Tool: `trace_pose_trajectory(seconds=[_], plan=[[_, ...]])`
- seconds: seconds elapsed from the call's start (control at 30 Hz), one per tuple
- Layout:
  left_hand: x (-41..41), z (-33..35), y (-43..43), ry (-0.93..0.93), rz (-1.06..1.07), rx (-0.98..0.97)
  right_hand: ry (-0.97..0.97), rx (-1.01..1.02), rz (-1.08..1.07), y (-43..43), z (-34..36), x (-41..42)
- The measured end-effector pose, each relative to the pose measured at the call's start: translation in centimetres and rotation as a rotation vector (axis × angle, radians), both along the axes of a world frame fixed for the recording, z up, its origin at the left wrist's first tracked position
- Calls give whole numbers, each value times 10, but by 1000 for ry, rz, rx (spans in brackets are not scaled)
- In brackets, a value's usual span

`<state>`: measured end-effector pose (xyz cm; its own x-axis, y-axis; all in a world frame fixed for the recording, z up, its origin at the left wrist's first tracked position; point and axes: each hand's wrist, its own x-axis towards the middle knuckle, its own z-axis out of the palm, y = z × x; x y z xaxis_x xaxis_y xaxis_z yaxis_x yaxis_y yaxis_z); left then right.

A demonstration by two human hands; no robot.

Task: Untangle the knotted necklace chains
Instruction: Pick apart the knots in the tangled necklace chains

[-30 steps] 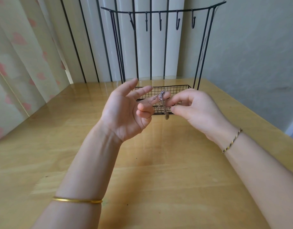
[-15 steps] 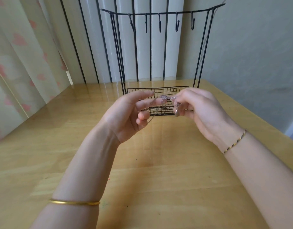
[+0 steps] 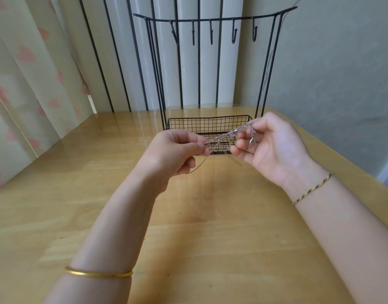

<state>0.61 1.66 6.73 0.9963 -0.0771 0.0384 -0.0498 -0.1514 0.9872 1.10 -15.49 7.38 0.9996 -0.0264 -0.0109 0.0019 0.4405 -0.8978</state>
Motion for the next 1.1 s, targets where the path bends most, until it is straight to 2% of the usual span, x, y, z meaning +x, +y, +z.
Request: trace_pose_trajectory(seconds=[0.13,0.27,0.47,0.63,0.77,1.1], plan=[[-1,-1,-3,-65,45,74,20,-11,42,0,-1,-1],[-3,3,-5,-60,35,-24,68,-166,62,1,-10,1],[-4,4,-2,-112,22,-14,44,-375,102,1,-18,2],[-5,5,-3,-133,-21,5,28,-527,246,3,-20,1],[-6,4,-5,-149,-20,31,-28,-515,367,6,-20,-1],[-3,1,-5,-202,31,96,-157,-509,135,8,-10,-4]])
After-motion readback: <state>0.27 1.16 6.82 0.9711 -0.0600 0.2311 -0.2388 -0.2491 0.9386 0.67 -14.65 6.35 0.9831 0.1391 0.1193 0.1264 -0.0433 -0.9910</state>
